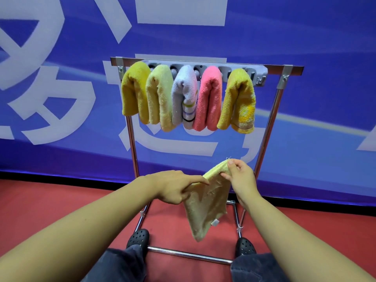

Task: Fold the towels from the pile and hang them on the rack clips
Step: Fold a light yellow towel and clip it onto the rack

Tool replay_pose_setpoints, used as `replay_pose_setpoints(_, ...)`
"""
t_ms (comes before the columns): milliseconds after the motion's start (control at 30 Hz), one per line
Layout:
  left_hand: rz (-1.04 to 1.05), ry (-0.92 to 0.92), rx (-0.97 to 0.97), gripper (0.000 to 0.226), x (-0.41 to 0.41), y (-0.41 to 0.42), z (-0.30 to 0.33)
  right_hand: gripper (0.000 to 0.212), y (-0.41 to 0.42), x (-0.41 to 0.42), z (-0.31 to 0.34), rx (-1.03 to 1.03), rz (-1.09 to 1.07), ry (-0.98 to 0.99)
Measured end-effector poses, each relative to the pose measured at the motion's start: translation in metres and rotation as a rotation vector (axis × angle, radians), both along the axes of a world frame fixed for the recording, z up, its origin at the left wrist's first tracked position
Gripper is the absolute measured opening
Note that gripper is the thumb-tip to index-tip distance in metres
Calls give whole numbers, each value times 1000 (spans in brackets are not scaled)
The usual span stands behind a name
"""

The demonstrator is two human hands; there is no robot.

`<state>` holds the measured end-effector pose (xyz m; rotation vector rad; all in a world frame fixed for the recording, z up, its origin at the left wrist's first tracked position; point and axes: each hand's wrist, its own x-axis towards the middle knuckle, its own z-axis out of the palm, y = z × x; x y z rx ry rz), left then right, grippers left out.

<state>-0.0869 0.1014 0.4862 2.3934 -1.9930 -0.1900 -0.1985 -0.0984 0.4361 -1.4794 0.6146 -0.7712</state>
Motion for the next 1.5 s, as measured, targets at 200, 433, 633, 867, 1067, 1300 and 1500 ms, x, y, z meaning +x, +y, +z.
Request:
replay_pose_setpoints(200, 74, 90, 124, 73, 0, -6, 6, 20, 0, -1, -4, 4, 32, -1)
replay_pose_setpoints(433, 207, 364, 134, 76, 14, -7, 2, 19, -1, -5, -3, 15, 100, -15)
replay_pose_setpoints(633, 287, 554, 118, 77, 23, -11, 0, 20, 2, -6, 1, 12, 143, -26)
replay_pose_setpoints(867, 435, 720, 62, 72, 18, -17, 5, 14, 12, -6, -1, -201, 111, 91)
replay_pose_setpoints(1067, 530, 857, -20, 62, 12, -17, 10, 11, 28, -4, -5, -147, 225, 43)
replay_pose_setpoints(1300, 488, 852, -89, 29, 15, -14, 10, 13, 40, -5, -9, -176, 305, 54)
replay_pose_setpoints(1500, 486, 801, -89, 26, 17, -11, 10, 11, 43, -4, -8, -249, 305, 54)
